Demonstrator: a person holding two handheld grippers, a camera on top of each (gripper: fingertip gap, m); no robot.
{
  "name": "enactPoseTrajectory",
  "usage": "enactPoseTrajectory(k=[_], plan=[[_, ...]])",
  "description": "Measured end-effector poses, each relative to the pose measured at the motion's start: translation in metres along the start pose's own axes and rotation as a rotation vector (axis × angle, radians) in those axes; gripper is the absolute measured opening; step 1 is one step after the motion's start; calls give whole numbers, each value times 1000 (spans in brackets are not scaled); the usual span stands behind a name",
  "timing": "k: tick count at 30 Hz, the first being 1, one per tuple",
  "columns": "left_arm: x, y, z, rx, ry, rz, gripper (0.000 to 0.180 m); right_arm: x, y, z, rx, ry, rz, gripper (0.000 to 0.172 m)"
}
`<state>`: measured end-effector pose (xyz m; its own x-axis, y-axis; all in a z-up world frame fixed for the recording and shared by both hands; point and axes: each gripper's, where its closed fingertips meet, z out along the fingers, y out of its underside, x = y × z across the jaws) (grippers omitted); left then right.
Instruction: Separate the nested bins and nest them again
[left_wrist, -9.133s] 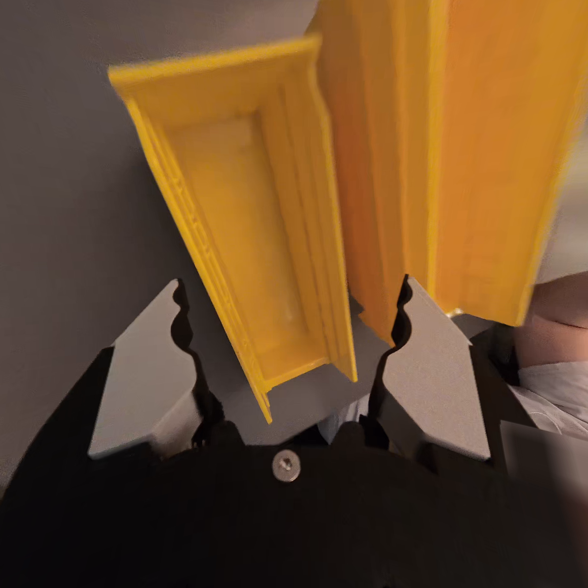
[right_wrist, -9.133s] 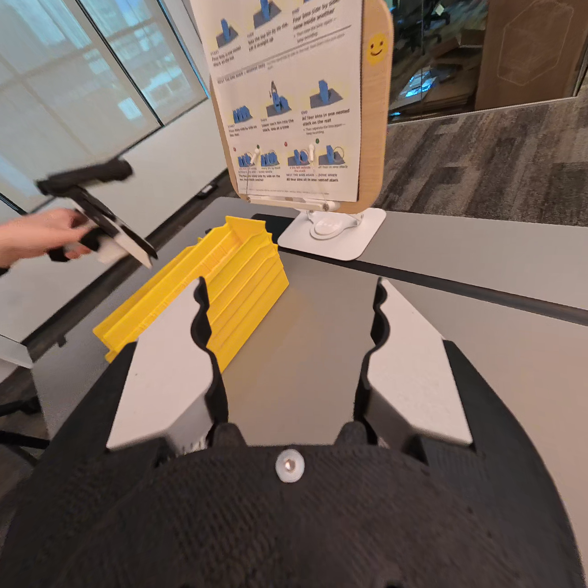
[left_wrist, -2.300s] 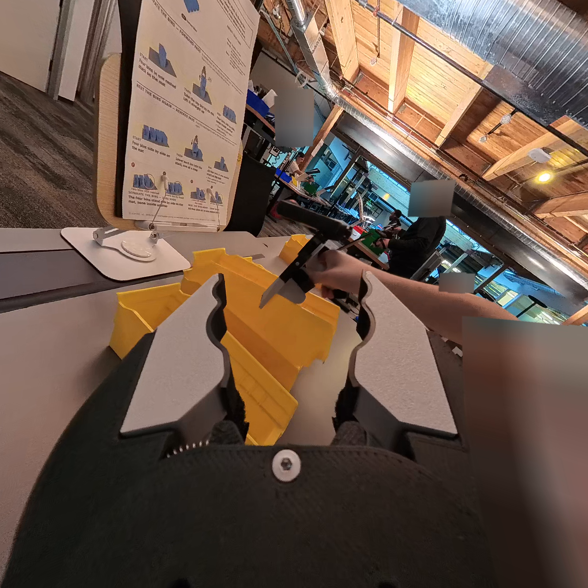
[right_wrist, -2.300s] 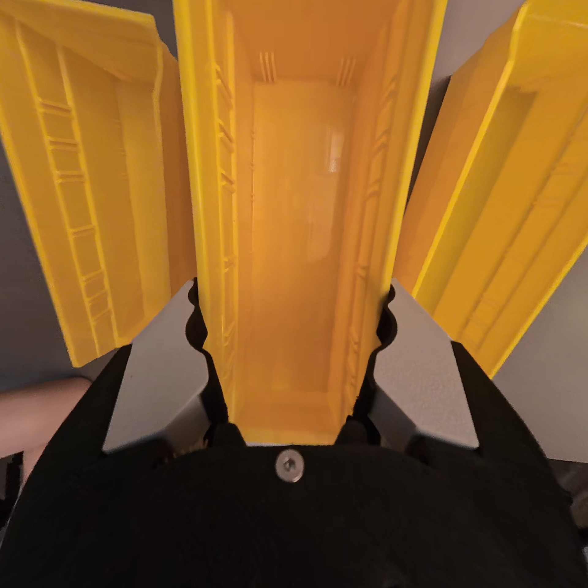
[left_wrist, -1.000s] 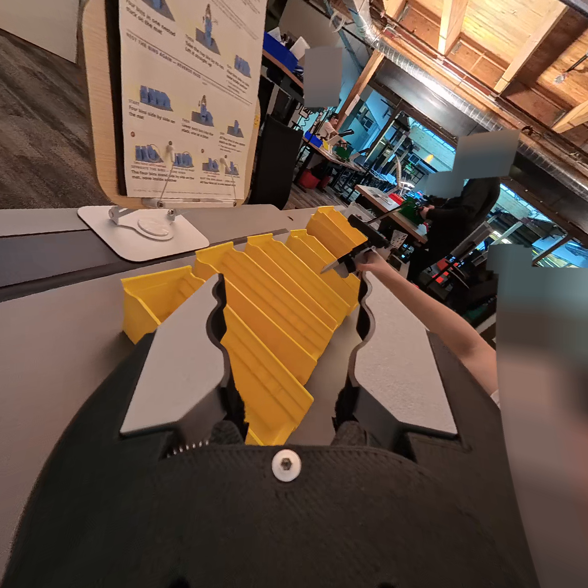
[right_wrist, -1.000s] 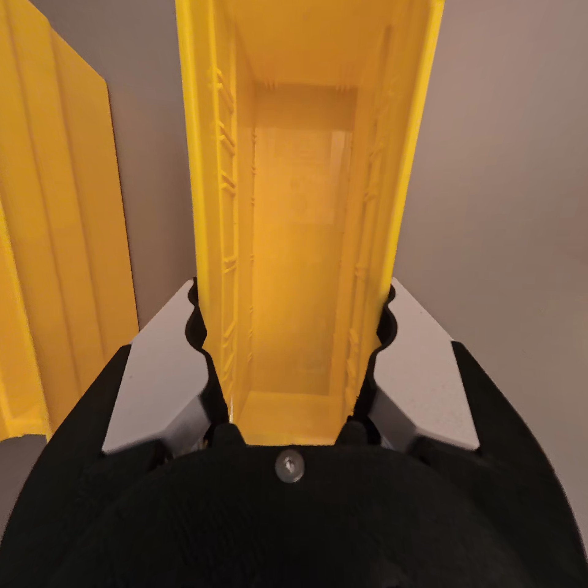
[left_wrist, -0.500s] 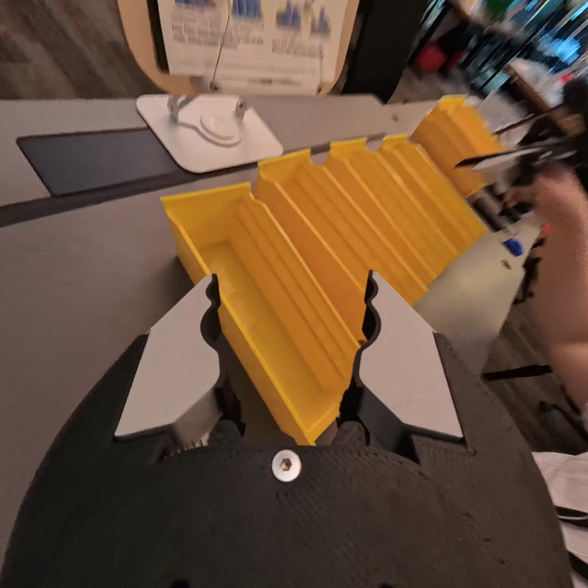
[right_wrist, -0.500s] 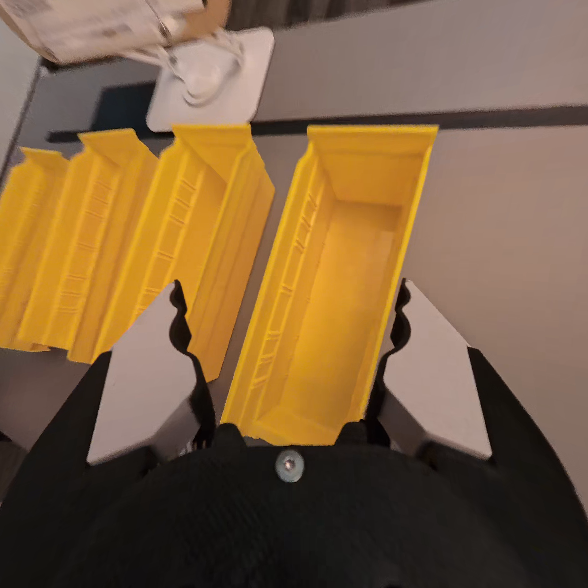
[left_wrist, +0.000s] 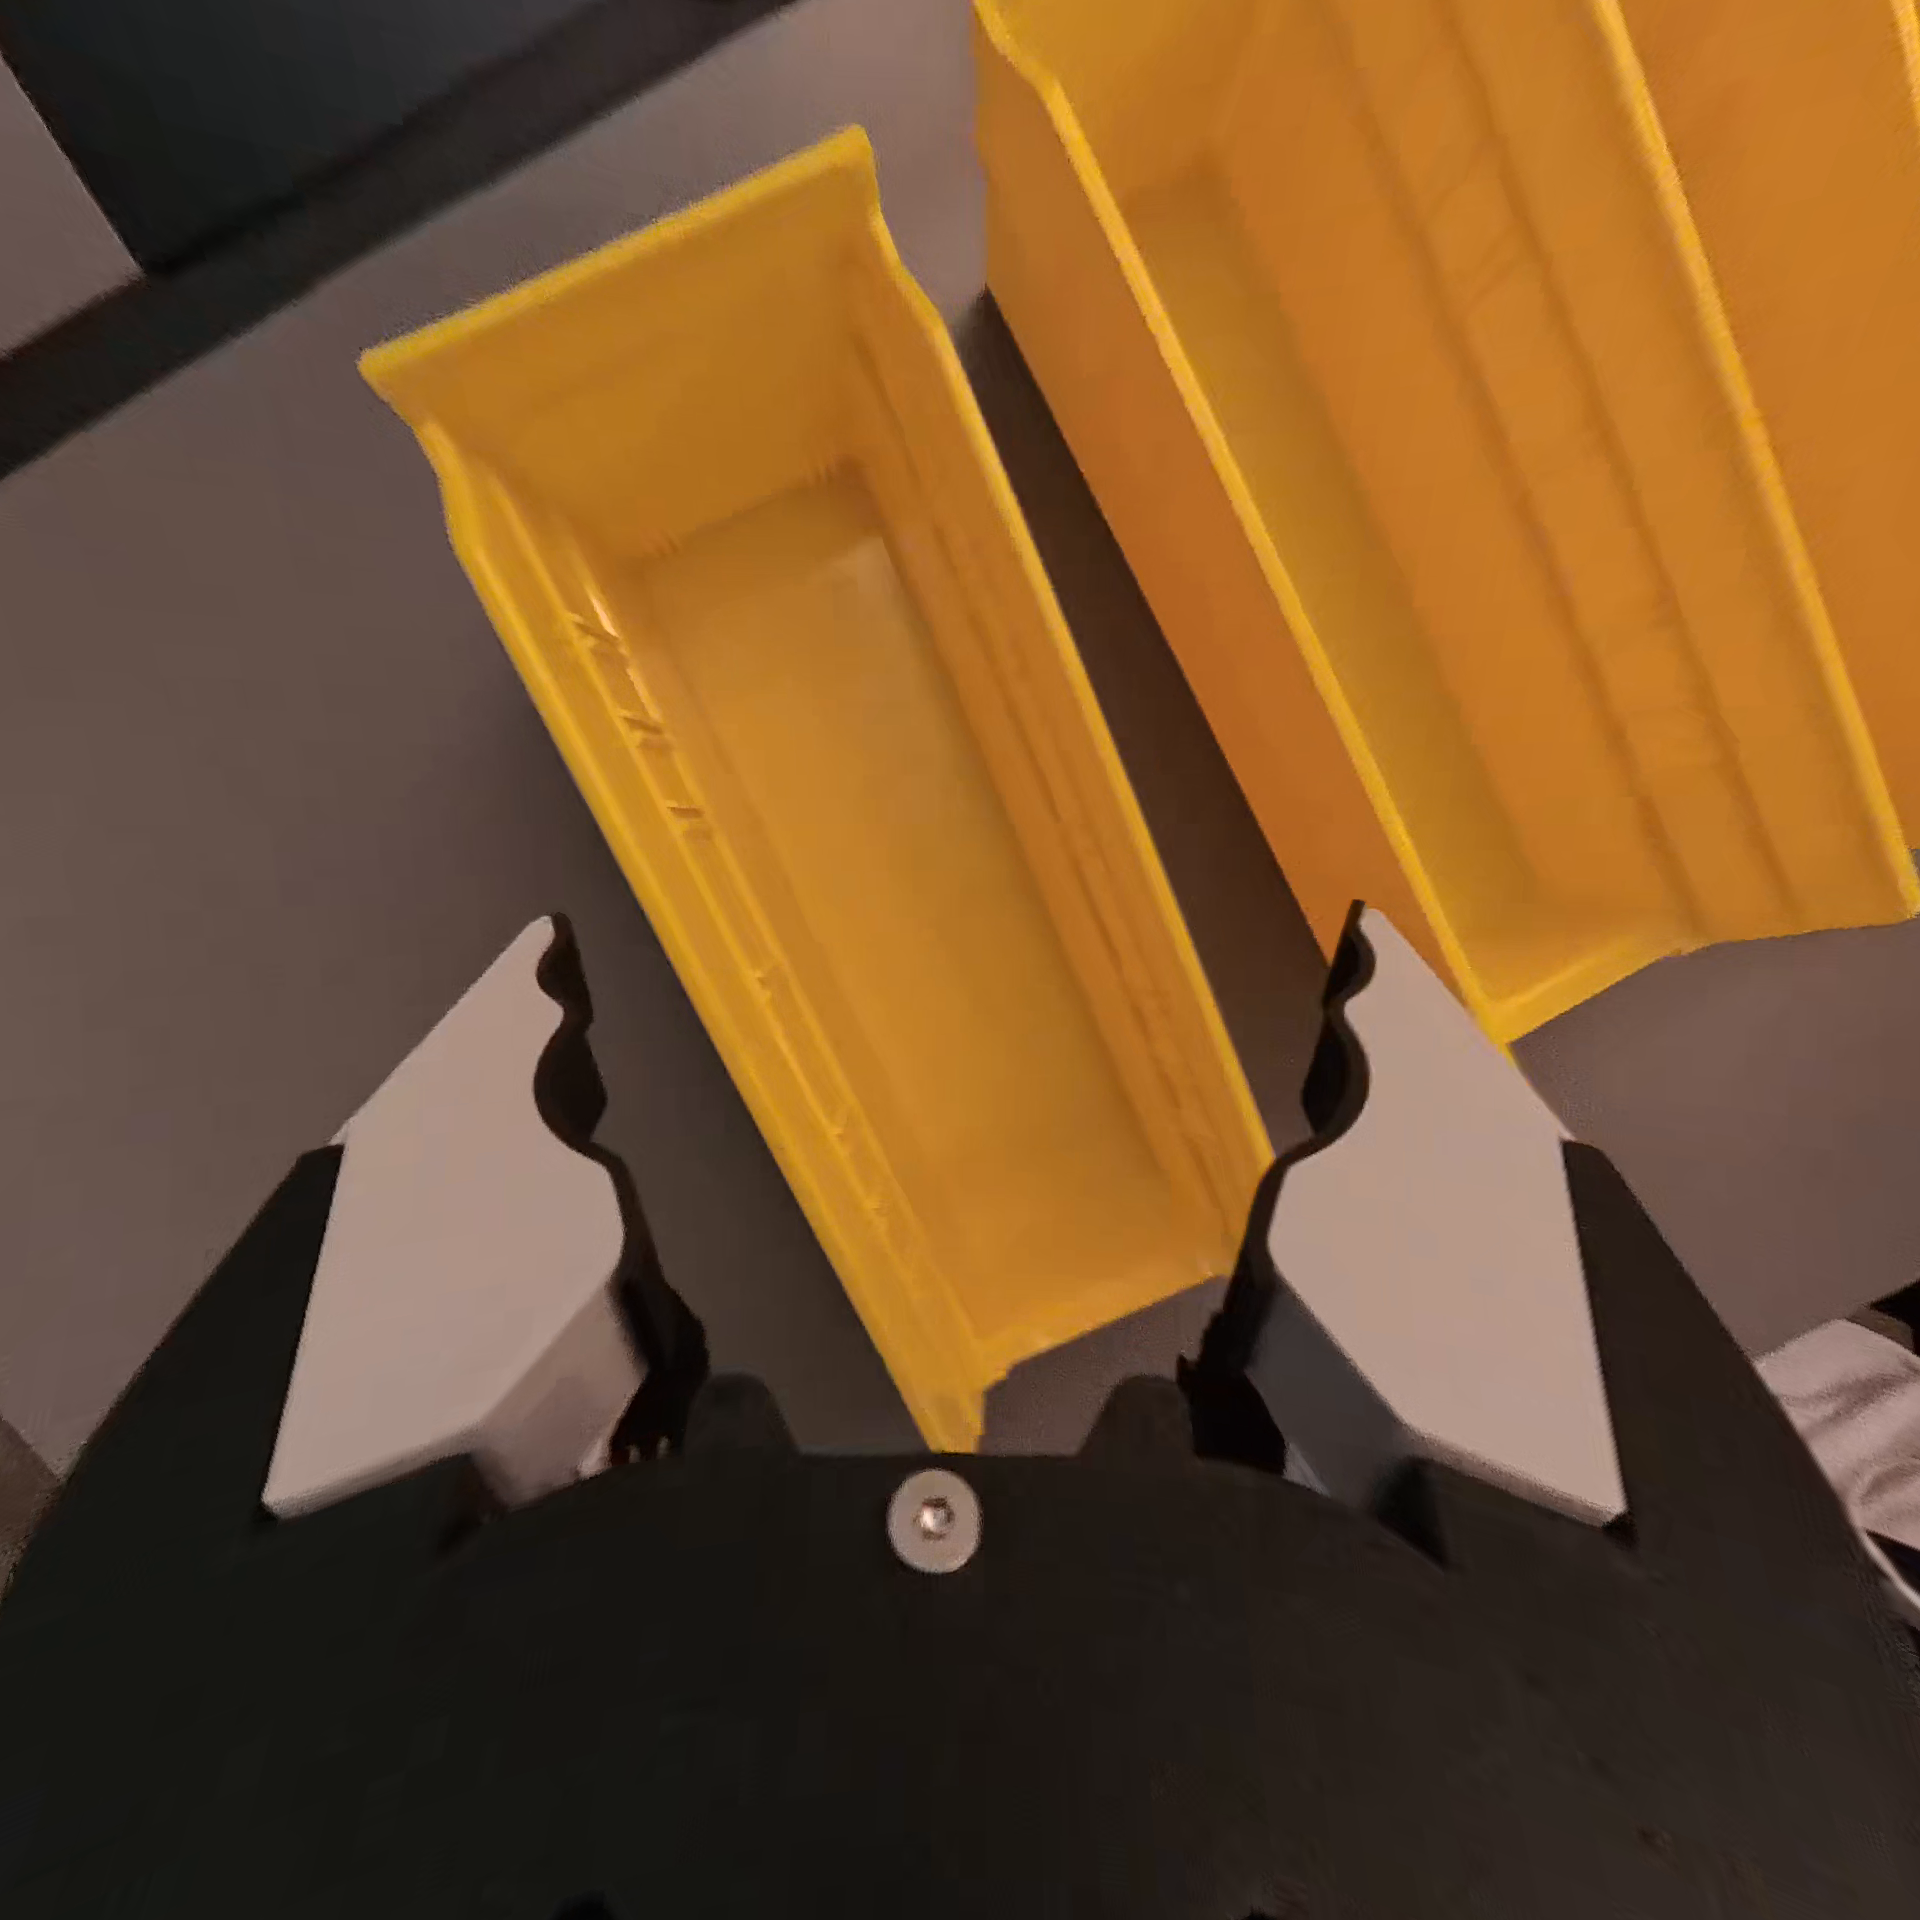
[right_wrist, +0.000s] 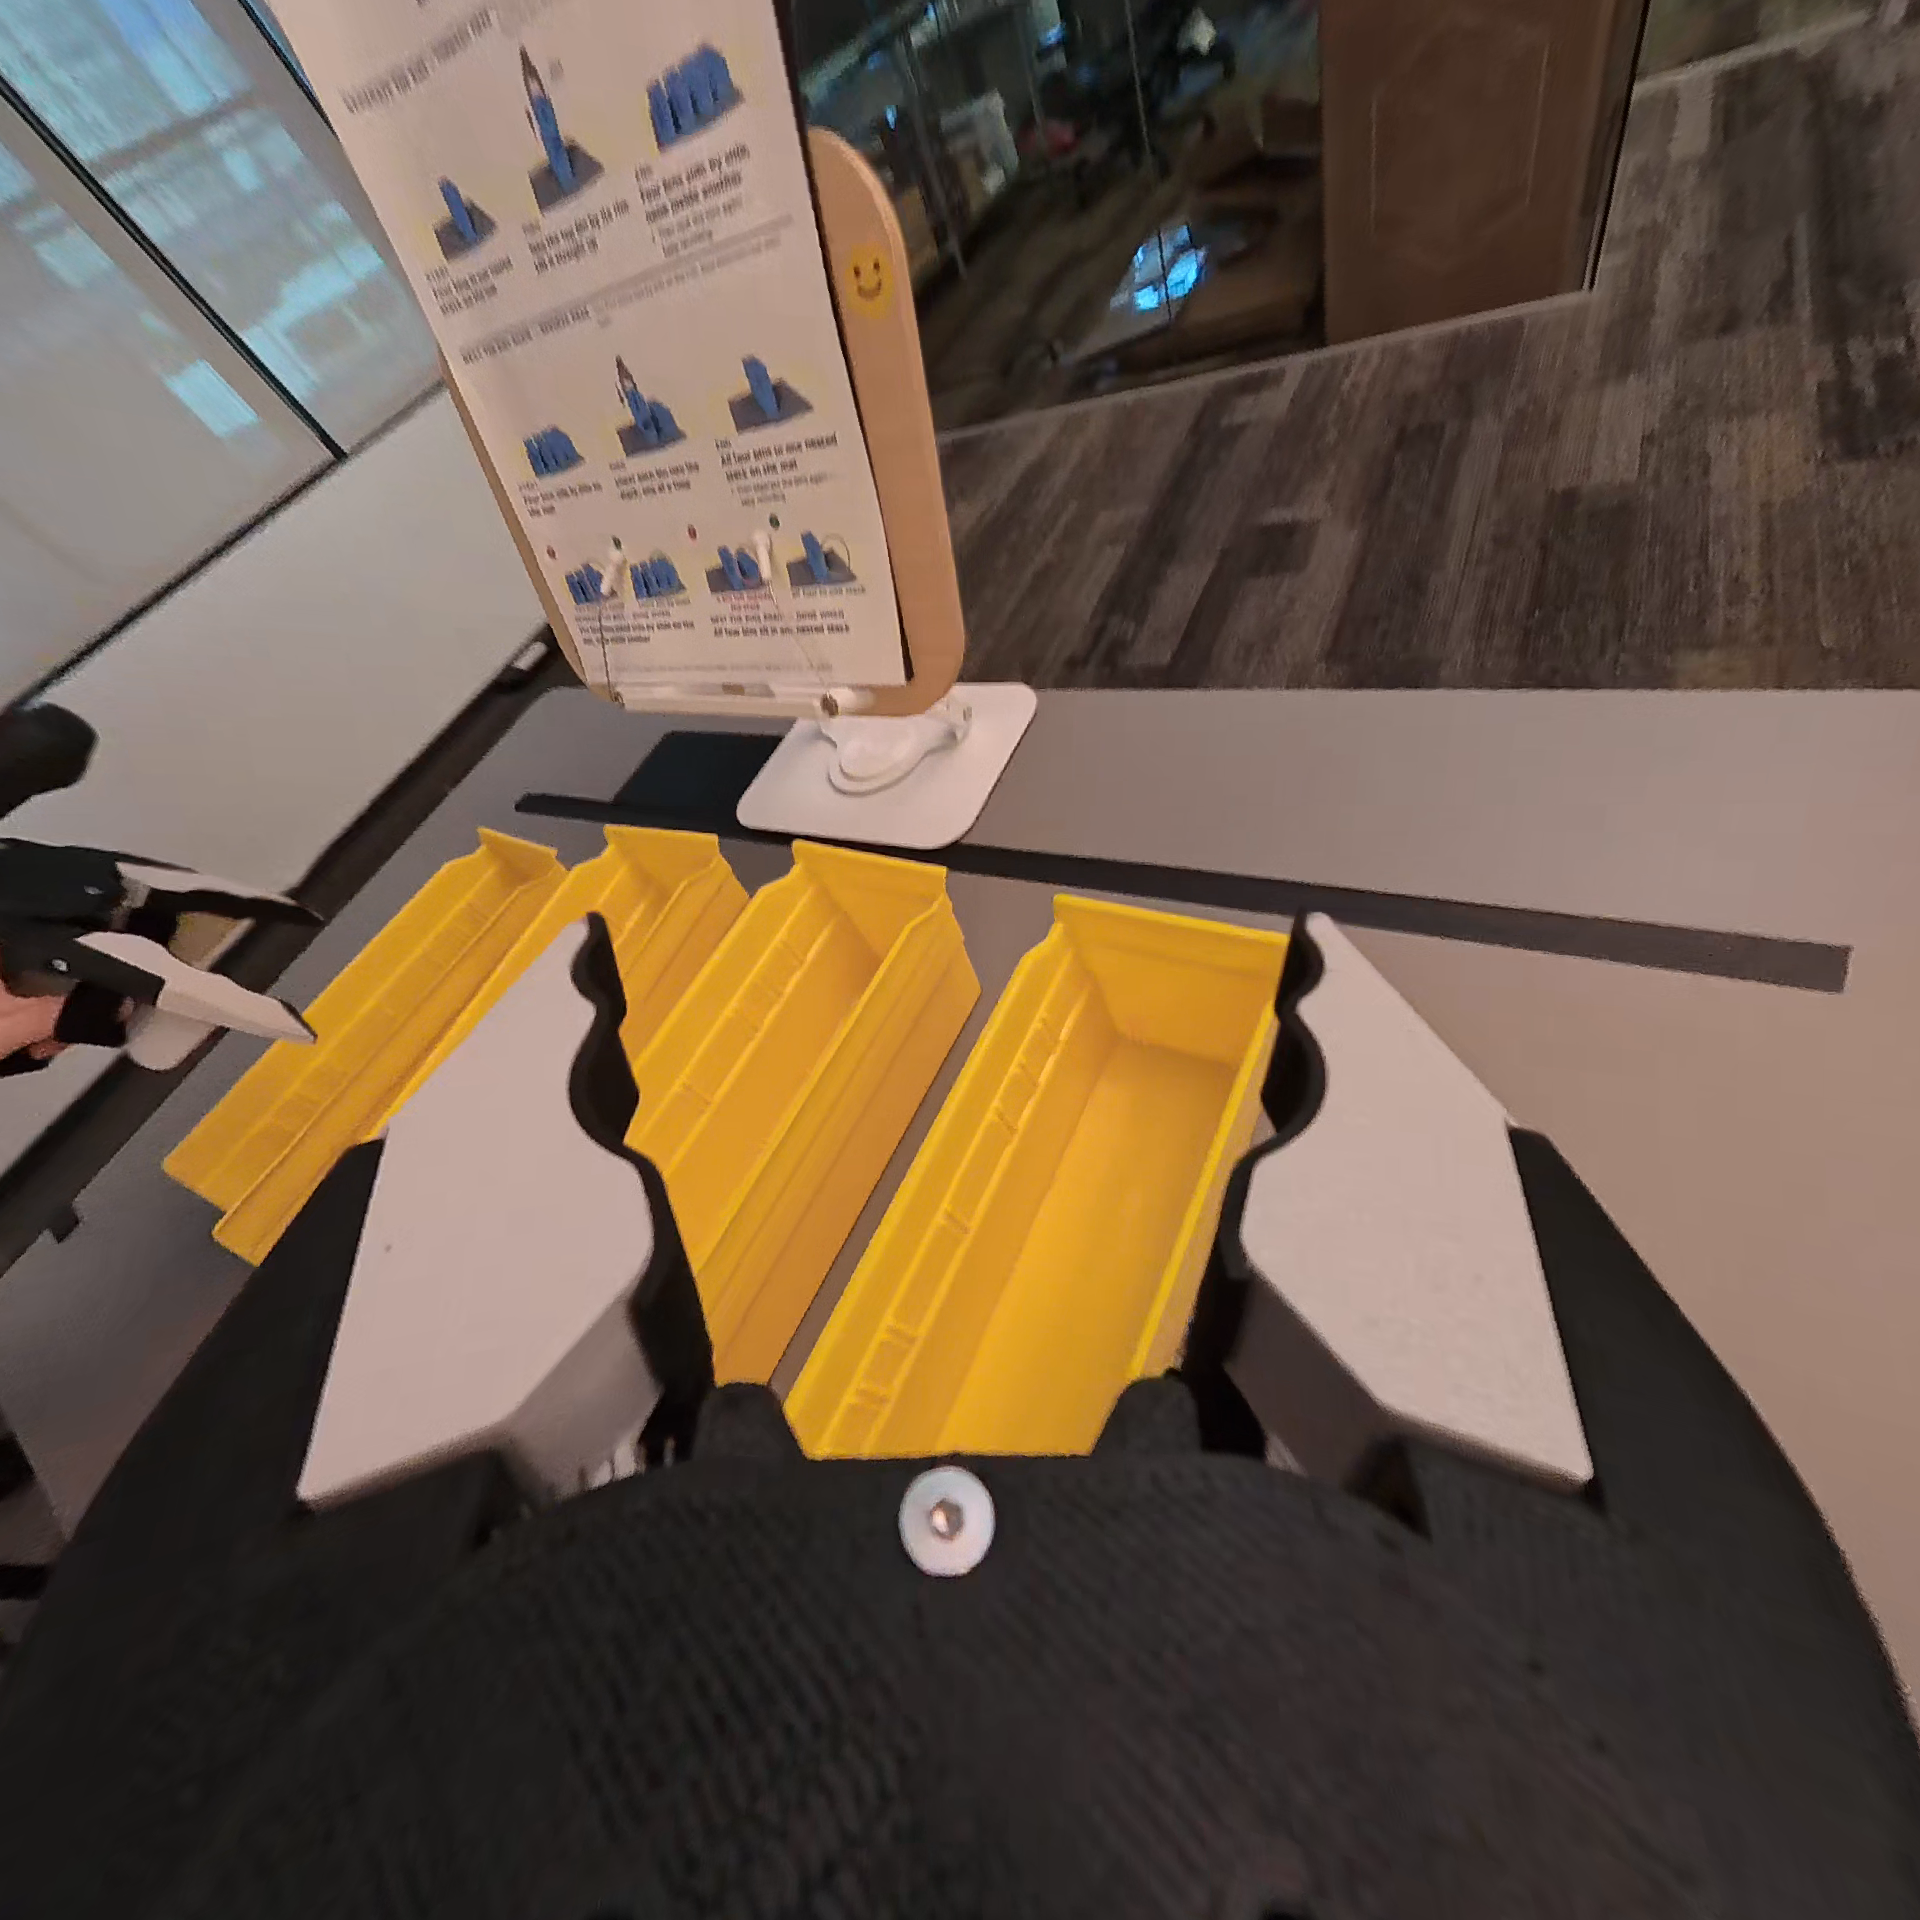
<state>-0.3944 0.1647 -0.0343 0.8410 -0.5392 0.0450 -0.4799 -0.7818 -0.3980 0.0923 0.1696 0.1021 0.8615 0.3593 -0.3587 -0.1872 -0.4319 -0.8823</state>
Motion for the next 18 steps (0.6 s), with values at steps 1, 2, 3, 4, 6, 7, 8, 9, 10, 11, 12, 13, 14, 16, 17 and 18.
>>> enactPoseTrajectory(k=[1,2,3,4,6,7,8,9,10,11,12,13,14,16,17,18], plan=[[4,0,1,-25,-1,-20,138,6,-4,-1,33,-5,4,116],[7,0,3,-49,-3,-45,140,11,-7,-1,28,-16,16,115],[8,1,6,-75,-10,-74,142,16,-12,-3,28,-24,30,113],[7,3,9,-98,-24,-106,145,19,-19,-5,67,-37,41,109],[-3,8,14,-135,-82,-164,146,23,-20,-8,84,-92,57,105],[-9,13,17,-166,-116,-187,150,27,-14,-10,50,-110,81,105],[-12,18,20,-196,-130,-211,152,35,-11,-14,35,-109,115,105],[-13,22,23,-222,-129,-245,152,45,-12,-19,52,-96,144,104],[-11,25,26,-243,-120,-282,153,55,-15,-23,78,-80,165,101],[-9,26,29,-256,-108,-312,153,64,-18,-28,97,-69,181,93],[-7,28,32,-266,-109,-330,152,69,-20,-30,111,-76,187,82],[-9,31,35,-281,-130,-332,152,69,-20,-31,114,-97,190,79],[-14,34,38,-294,-165,-323,152,68,-19,-32,103,-119,193,80],[-20,37,45,-309,-206,-328,153,63,-17,-34,73,-149,175,81],[-19,38,47,-316,-195,-353,152,61,-16,-35,65,-151,156,81],[-17,40,49,-327,-178,-377,149,61,-16,-37,60,-148,141,81]])
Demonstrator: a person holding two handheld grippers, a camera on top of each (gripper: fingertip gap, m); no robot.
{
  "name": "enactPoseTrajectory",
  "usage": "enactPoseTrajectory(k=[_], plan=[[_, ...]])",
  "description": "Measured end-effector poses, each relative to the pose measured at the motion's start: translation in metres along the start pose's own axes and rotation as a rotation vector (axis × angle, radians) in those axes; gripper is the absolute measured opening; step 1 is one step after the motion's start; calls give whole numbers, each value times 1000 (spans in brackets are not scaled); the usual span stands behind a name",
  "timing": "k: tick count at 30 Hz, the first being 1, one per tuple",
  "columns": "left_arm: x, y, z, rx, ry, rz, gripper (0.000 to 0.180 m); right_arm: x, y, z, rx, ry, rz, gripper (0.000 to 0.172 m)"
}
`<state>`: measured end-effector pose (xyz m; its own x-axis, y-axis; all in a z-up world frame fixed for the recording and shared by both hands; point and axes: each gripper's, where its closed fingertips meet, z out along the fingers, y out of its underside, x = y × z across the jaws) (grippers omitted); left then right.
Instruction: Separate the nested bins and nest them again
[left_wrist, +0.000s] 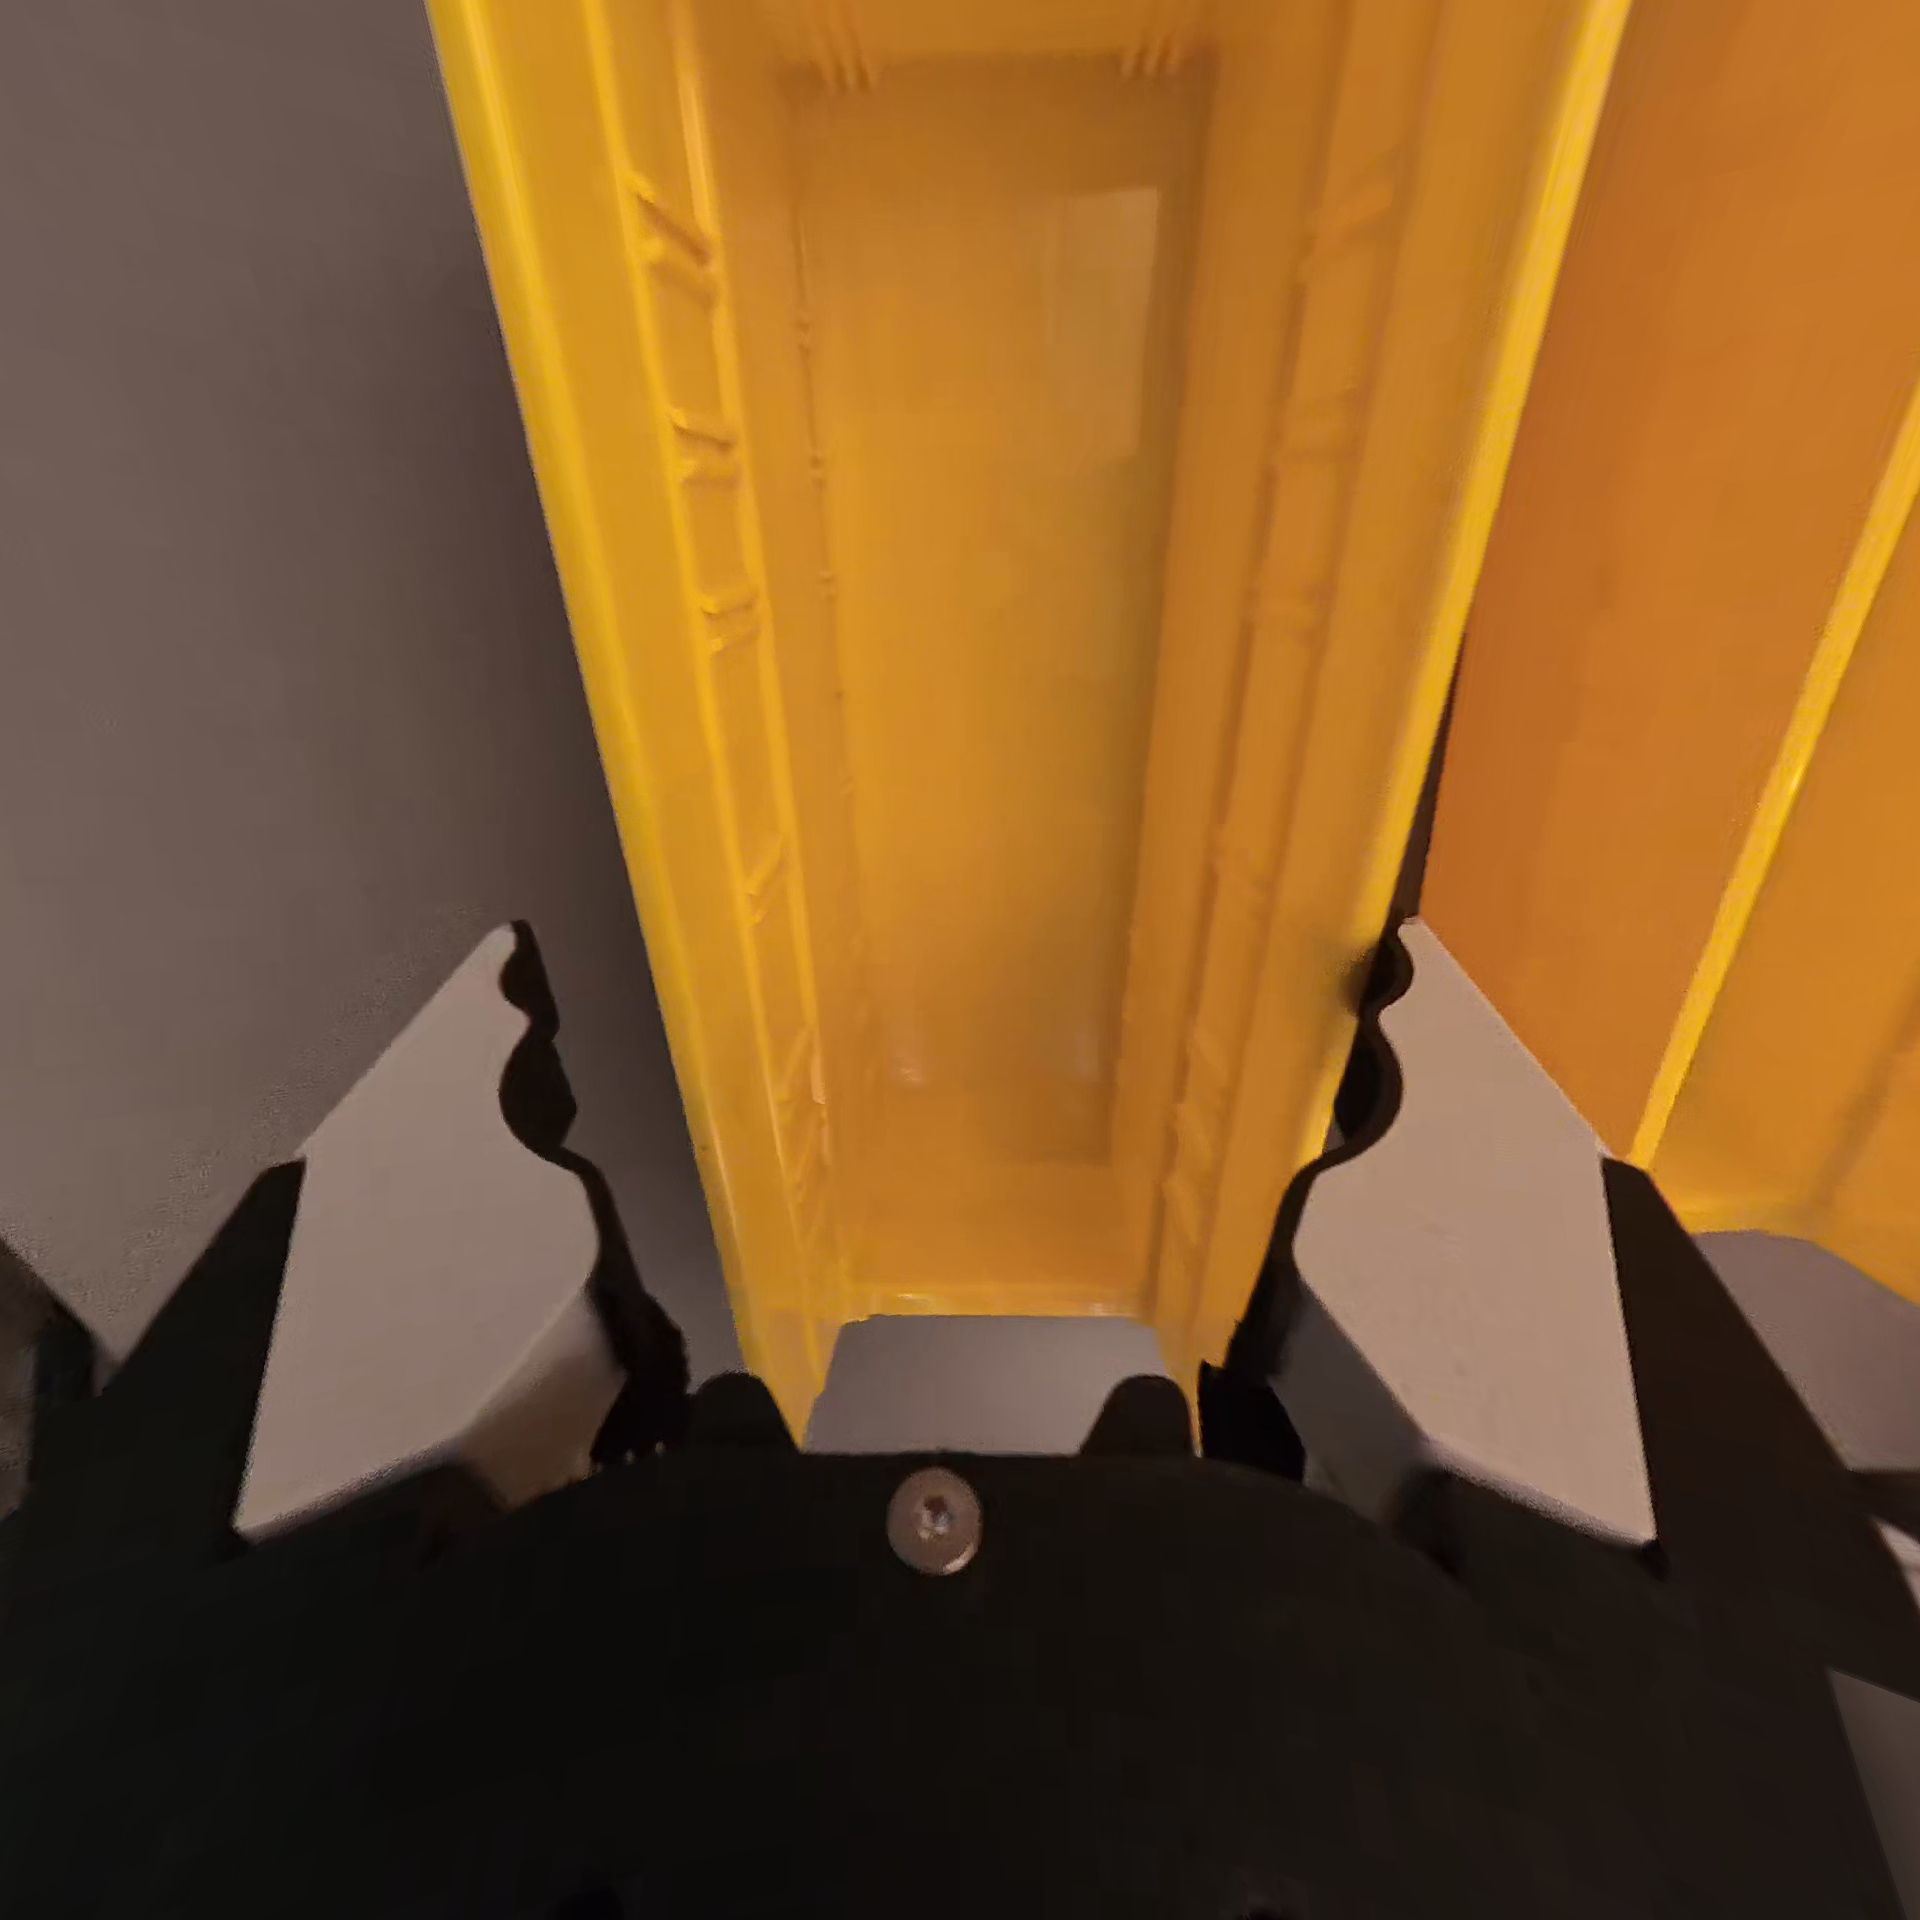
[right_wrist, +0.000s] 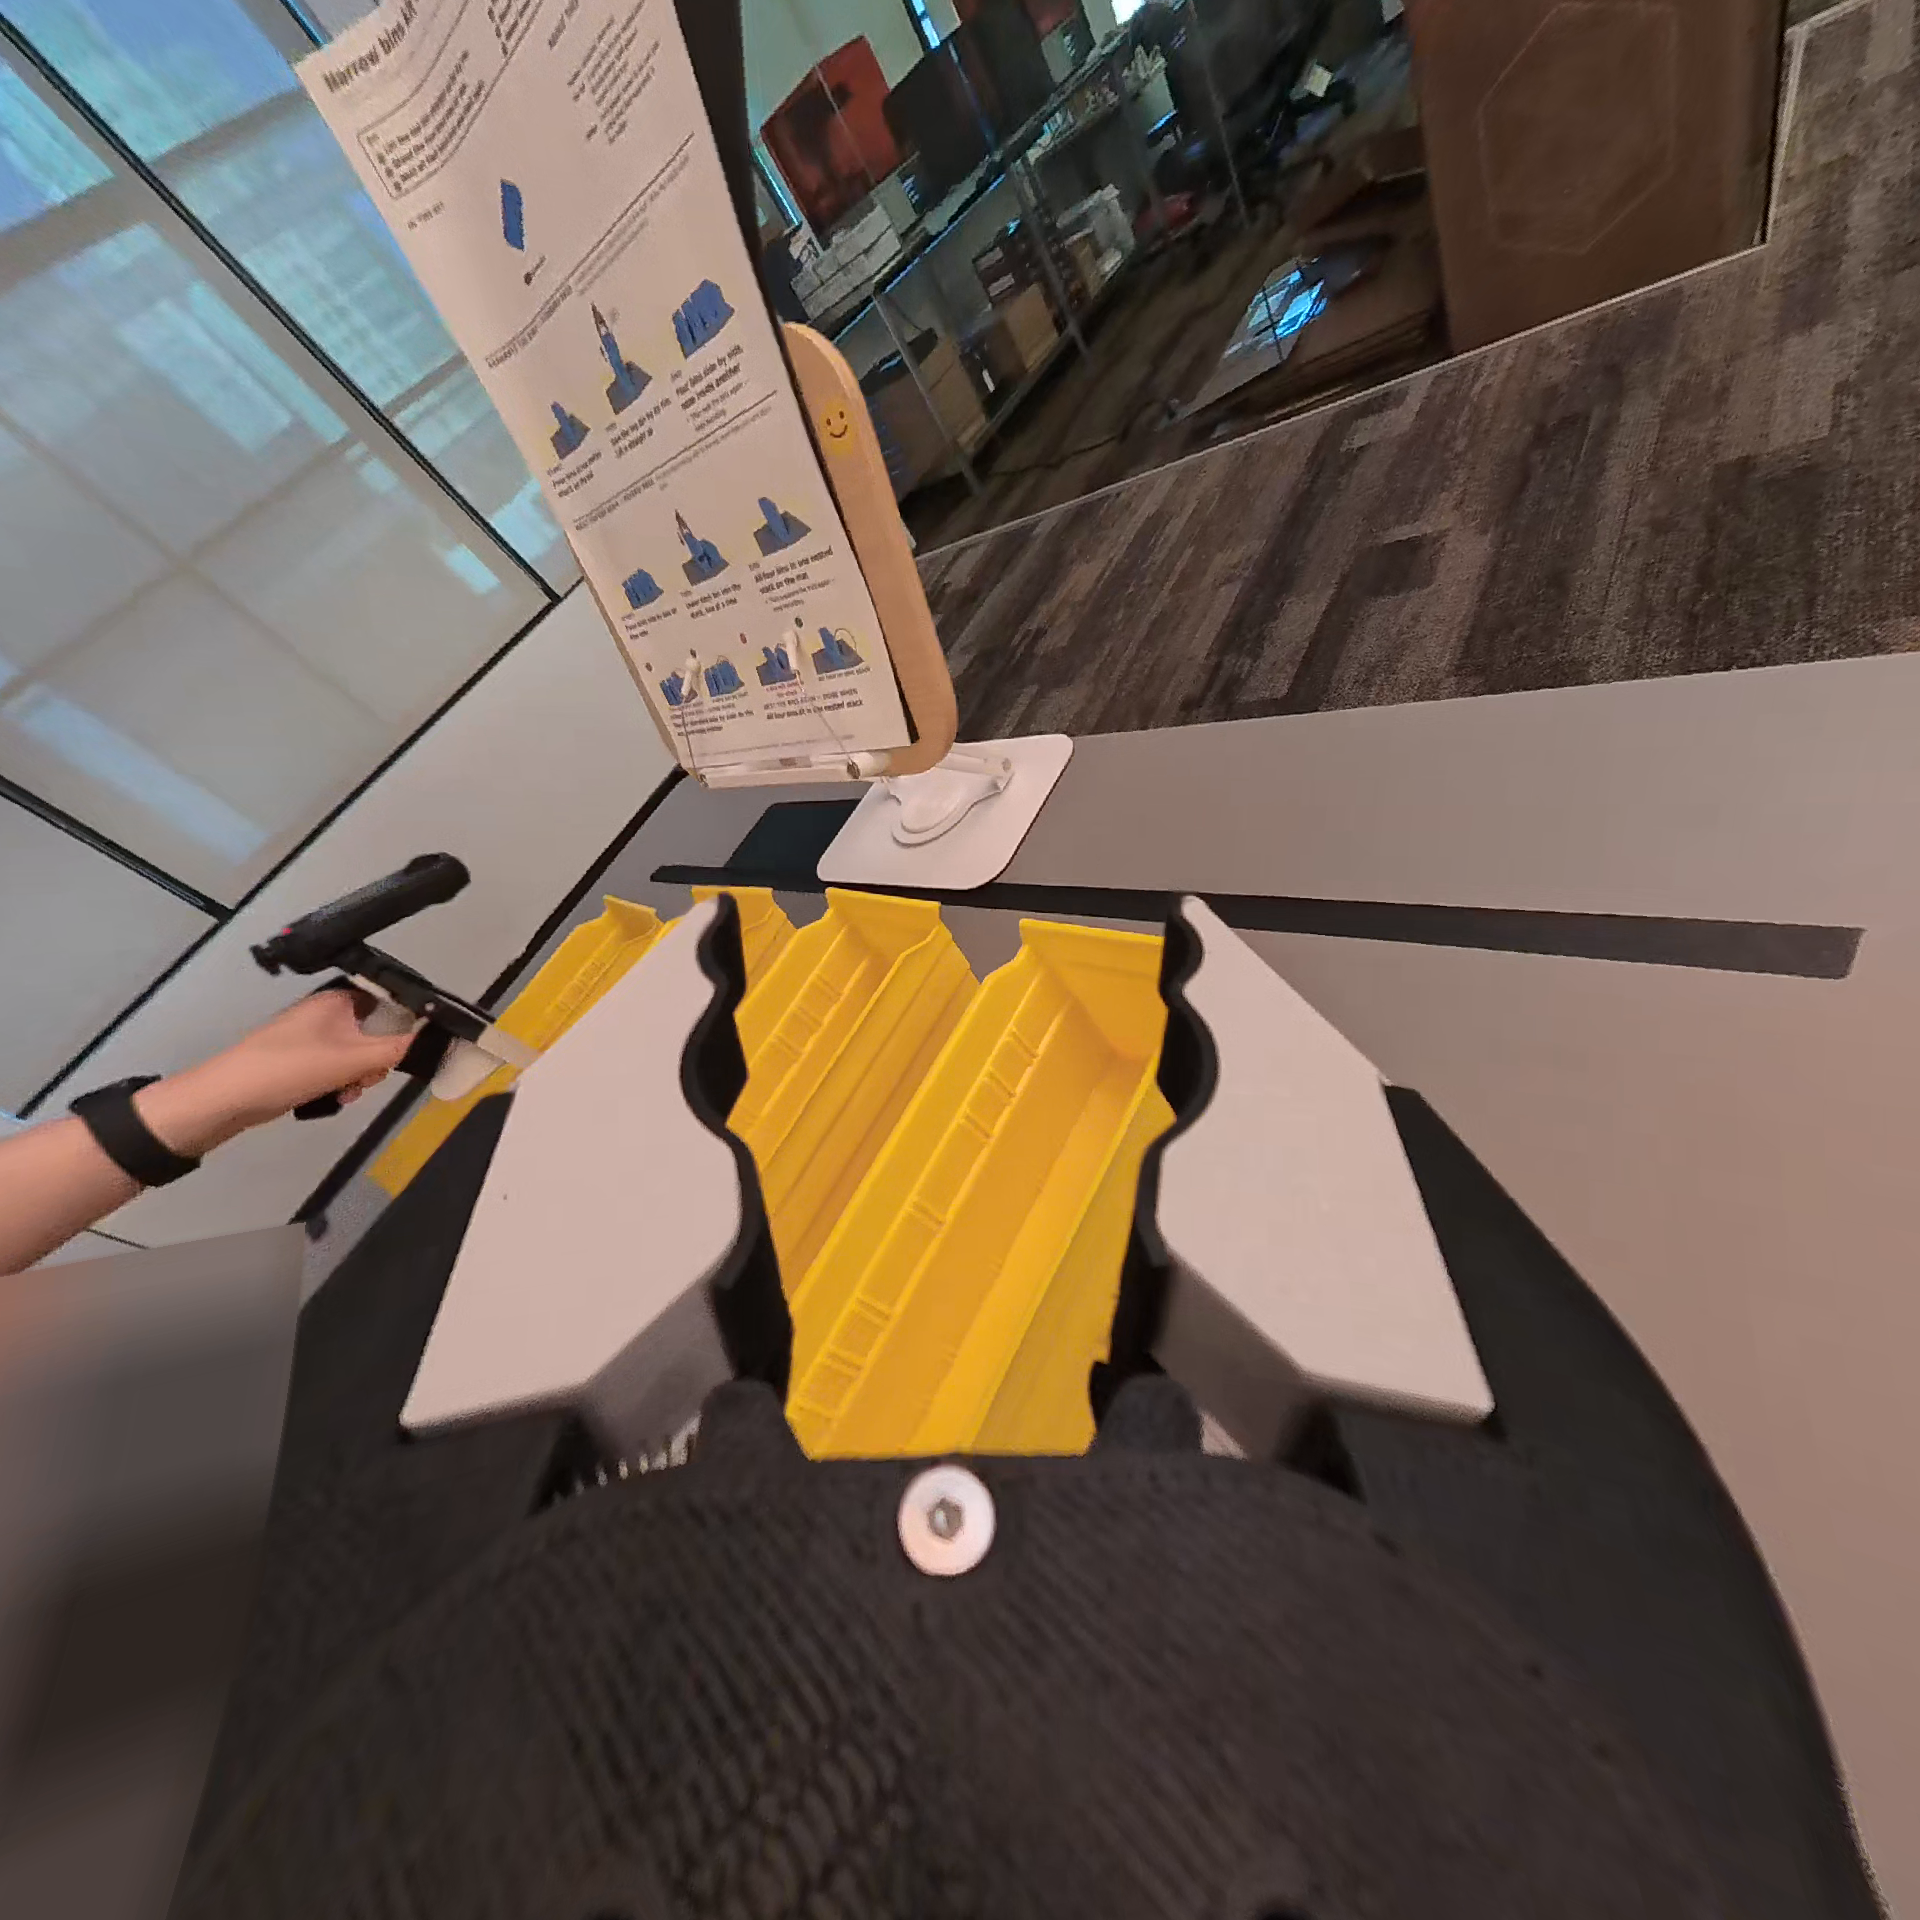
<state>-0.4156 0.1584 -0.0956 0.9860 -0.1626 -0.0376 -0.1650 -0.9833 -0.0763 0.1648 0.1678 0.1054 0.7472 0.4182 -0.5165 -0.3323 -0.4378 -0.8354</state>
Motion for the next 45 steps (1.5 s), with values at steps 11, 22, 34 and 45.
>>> enactPoseTrajectory(k=[11,22,34,45], plan=[[14,9,1,-115,25,-22,121,12,-1,-16,26,-9,59,76],[11,12,5,-166,-22,-6,126,24,4,-13,0,-2,97,76],[11,21,-31,-209,-17,-8,112,28,5,-13,-6,-3,101,76],[98,-23,-149,-132,-12,-4,114,38,10,-15,-21,11,128,76]])
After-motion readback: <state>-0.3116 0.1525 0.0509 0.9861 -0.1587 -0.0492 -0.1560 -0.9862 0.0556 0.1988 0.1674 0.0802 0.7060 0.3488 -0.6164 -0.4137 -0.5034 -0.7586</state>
